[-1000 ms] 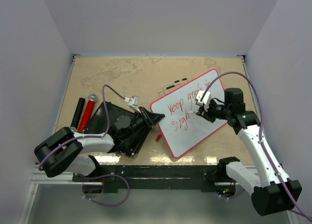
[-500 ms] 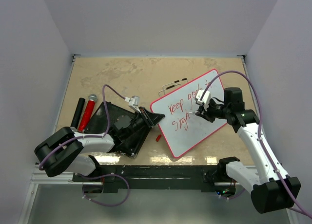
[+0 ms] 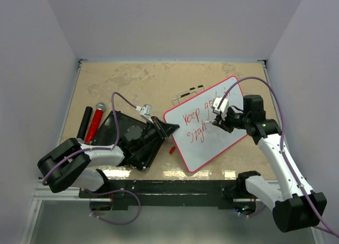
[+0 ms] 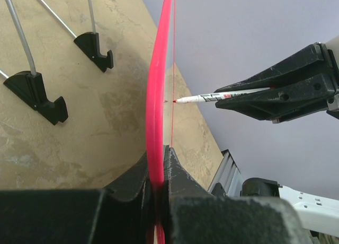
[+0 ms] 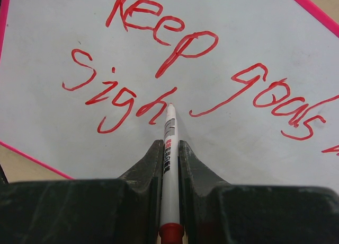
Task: Write a sentence on the whiteboard
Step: Pick up the sentence from the whiteboard.
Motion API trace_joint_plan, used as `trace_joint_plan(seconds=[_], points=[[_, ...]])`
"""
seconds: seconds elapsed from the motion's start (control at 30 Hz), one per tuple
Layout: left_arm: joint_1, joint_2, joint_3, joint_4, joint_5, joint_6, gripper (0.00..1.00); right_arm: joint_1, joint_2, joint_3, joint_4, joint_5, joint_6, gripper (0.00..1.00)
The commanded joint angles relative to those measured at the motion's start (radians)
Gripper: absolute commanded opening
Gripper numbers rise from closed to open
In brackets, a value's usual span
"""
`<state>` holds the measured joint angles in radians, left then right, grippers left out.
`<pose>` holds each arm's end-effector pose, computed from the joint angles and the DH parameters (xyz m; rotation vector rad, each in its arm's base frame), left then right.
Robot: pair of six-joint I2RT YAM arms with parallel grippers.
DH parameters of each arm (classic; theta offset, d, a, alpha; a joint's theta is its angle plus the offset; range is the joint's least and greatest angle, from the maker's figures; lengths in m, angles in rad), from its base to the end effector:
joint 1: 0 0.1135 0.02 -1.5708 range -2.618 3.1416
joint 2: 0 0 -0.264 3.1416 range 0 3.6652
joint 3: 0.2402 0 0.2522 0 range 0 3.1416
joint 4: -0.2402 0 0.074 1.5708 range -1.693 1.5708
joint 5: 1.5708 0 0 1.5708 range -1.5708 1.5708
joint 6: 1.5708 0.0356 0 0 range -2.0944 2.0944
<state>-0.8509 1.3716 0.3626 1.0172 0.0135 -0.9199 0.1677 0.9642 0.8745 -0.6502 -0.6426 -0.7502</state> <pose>0.1701 -0.1948 0.1978 -0.0483 1.7439 -1.3691 0.1883 0.0535 0.2991 -1.2335 1.7849 0.4125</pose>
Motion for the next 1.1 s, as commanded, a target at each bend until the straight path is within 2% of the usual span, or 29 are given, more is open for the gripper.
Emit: trace_joint_plan(seconds=[0.0,0.27,0.5,0.73,1.07], points=[[-0.004,0.003,0.002,0.038,0.062,0.070,0.00,-0.004,0.018,0.008,0.000,0.017,-0.021,0.00],[-0.004,0.004,0.004,0.037,0.062,0.070,0.00,-0.004,0.027,0.001,0.009,0.055,-0.018,0.00],[-0.002,0.003,0.004,0.035,0.062,0.072,0.00,-0.004,0.001,-0.003,0.080,0.141,0.054,0.00],[-0.002,0.006,0.010,0.034,0.065,0.072,0.00,-0.004,0.002,0.014,0.054,0.032,0.025,0.00],[-0.002,0.001,0.012,0.030,0.063,0.073,0.00,-0.004,0.030,0.026,0.073,0.023,0.046,0.00]])
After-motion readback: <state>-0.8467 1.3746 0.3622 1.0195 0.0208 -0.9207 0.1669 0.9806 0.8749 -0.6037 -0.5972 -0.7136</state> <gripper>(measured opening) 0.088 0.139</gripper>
